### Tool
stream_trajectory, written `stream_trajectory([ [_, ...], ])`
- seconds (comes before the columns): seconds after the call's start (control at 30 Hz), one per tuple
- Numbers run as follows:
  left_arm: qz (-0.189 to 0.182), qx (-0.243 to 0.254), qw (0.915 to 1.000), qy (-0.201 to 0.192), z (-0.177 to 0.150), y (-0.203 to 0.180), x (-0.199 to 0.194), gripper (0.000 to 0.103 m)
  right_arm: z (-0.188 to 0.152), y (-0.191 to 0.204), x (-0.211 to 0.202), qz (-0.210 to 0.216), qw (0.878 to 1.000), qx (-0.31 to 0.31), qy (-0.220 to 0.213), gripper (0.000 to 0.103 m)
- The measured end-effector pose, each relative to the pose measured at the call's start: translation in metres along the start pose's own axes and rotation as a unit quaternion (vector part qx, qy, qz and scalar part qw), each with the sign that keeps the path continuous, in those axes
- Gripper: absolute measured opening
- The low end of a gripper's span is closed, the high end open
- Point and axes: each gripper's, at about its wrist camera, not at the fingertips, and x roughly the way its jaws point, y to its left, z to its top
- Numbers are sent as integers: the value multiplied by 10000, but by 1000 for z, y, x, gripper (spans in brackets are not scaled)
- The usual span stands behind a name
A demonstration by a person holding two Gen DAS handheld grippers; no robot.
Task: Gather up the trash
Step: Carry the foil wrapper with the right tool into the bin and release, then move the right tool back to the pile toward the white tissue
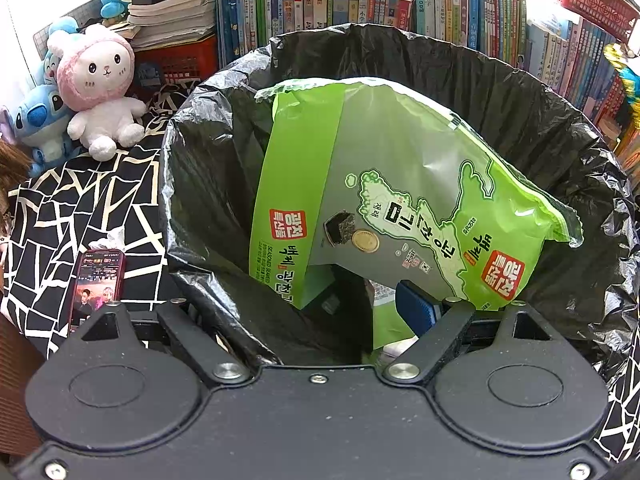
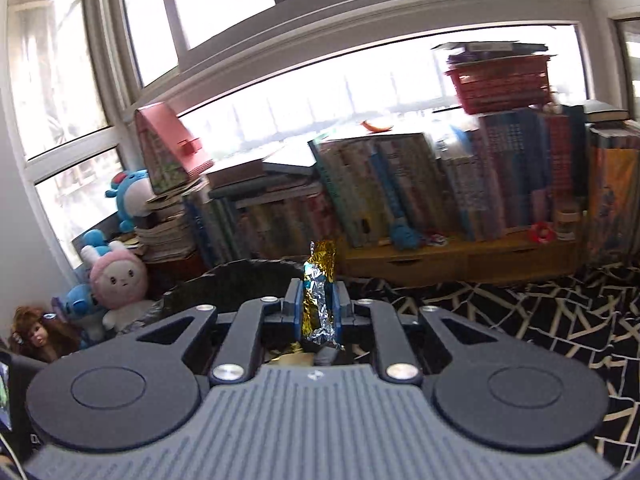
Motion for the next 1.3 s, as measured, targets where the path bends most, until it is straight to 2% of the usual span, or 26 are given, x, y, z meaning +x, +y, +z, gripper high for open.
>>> stream_trajectory([
  [0.27,-1,1,10000,-1,0,0,0,86,-19,32,15,416,9983,-202,352,24],
  [0.47,0,-1,10000,-2,0,0,0,86,-30,37,19,491,9969,-272,552,25],
  [0.53,0,-1,10000,-2,0,0,0,86,-31,36,19,482,9967,-298,581,41],
  [0.7,-1,3,10000,0,0,1,0,86,-31,33,17,480,9969,-264,562,61],
  [0.93,0,5,10000,2,0,1,0,86,-30,31,14,469,9974,-240,484,70],
  [1.13,2,2,10000,0,0,1,0,86,-25,19,7,264,9992,-175,263,75],
  [1.3,-1,-3,10000,-4,0,1,0,86,-25,-9,-2,-397,9991,-92,-125,85],
])
